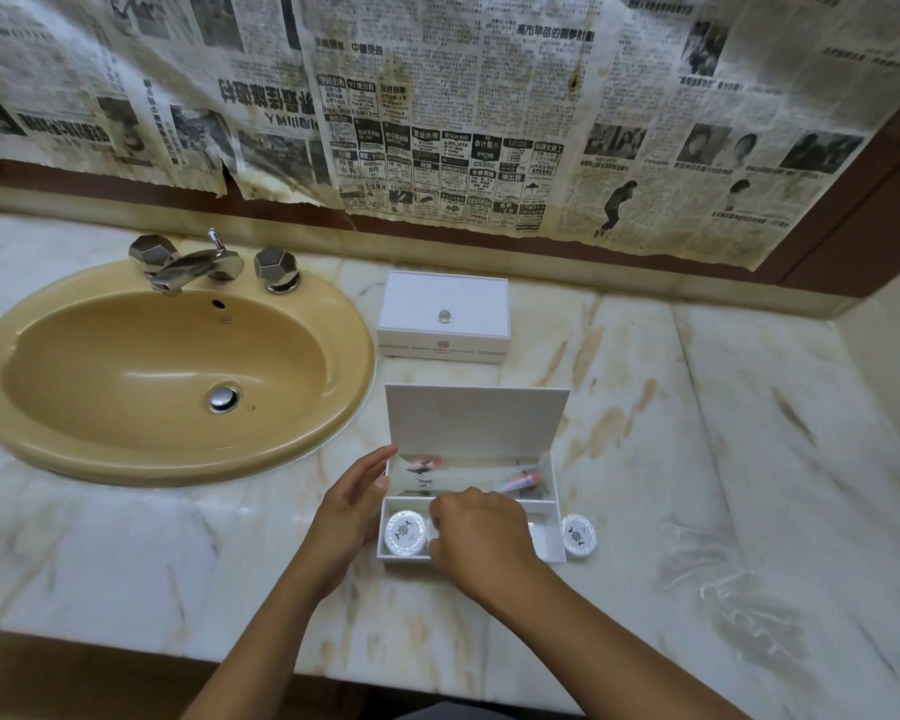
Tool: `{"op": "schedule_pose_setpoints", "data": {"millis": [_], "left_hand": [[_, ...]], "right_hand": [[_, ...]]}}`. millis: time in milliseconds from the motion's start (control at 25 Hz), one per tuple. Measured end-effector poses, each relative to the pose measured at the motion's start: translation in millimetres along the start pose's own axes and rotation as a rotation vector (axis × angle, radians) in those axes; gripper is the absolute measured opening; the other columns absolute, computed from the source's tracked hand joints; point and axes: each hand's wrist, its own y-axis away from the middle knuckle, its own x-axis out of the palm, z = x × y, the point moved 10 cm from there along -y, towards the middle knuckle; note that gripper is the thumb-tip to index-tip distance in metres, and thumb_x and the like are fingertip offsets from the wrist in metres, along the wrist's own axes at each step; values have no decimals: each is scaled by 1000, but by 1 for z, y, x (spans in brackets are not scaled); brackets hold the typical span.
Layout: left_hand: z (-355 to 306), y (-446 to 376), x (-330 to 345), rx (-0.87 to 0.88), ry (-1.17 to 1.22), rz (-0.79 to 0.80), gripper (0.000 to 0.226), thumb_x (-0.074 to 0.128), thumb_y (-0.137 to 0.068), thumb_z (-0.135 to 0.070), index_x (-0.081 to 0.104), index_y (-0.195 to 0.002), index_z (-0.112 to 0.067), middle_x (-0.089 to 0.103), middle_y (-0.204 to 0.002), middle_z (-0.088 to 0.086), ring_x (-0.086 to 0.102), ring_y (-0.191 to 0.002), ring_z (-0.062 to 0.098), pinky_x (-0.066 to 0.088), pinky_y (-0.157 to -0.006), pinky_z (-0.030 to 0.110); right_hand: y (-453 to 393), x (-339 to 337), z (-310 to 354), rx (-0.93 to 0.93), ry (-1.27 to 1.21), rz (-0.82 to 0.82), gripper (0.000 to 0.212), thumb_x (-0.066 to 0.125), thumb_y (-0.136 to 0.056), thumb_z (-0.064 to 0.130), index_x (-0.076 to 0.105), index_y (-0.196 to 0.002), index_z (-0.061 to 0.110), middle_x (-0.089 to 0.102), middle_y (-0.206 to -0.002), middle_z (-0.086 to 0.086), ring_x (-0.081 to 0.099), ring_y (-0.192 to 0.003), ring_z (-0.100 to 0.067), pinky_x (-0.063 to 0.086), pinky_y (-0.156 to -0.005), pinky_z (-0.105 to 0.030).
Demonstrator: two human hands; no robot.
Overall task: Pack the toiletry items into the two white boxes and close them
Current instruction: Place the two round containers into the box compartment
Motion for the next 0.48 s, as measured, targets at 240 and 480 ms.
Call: {"op": "schedule_pose_setpoints", "data": {"millis": [240, 480], "left_hand": [[0, 0, 0, 8, -6, 1, 33, 53, -104, -20, 62, -128, -40, 64, -134, -7, 67, -118, 15, 58, -88, 30], [2, -3, -1, 19, -24, 1, 34, 53, -104, -21, 64, -124, -46, 64, -136, -8, 62, -126, 16, 56, -97, 36]], "right_hand": [[-2, 3, 7, -35, 95, 106, 25, 55, -83, 1, 58, -107, 8, 62, -111, -13, 58, -101, -31, 29, -67, -27], [-6, 5, 7, -76, 50, 70, 27, 53, -80, -5, 60, -104, 6, 62, -109, -16, 58, -100, -32, 28, -63, -26]]}}
